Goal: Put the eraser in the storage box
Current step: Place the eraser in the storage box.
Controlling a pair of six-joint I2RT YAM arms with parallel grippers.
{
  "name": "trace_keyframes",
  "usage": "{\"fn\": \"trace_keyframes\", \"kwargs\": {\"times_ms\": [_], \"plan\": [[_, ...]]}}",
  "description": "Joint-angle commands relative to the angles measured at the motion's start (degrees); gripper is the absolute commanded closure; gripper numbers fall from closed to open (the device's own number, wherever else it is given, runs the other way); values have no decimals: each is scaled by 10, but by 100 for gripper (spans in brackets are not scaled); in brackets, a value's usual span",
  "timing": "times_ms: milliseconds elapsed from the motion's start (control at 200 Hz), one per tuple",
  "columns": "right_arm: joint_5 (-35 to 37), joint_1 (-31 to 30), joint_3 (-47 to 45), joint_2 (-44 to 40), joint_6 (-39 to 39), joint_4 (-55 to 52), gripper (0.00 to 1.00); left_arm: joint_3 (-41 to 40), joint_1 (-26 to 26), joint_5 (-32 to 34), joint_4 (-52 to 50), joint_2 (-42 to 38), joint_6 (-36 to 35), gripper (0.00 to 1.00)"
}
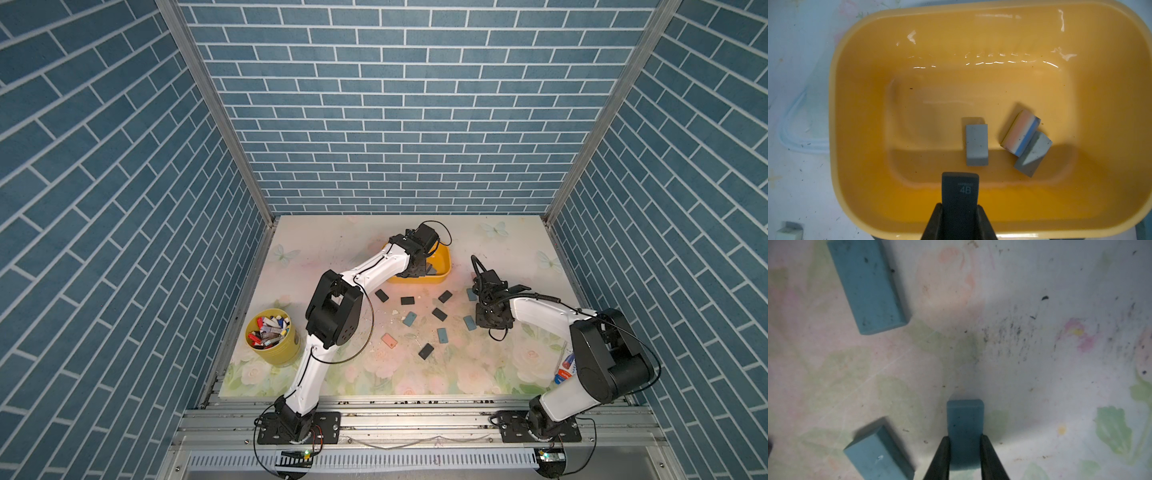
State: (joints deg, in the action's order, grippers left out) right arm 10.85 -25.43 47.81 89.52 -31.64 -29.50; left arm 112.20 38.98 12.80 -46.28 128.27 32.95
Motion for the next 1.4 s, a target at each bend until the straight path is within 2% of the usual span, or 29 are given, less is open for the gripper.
{"fn": "trace_keyframes", "kwargs": {"times_ms": [0, 265, 885, 1395], "plan": [[-7, 2, -5, 8, -16, 0, 78, 19, 3, -2, -16, 31, -8, 80], [-11, 2, -5, 7, -14, 2, 80, 21, 3, -3, -19, 14, -5, 78], [-22, 2, -6, 9, -13, 7, 85, 54, 3, 57, -4, 9, -25, 70], [-29, 2, -15, -13, -12, 19, 89, 117, 3, 44, -33, 78, -27, 62]]}}
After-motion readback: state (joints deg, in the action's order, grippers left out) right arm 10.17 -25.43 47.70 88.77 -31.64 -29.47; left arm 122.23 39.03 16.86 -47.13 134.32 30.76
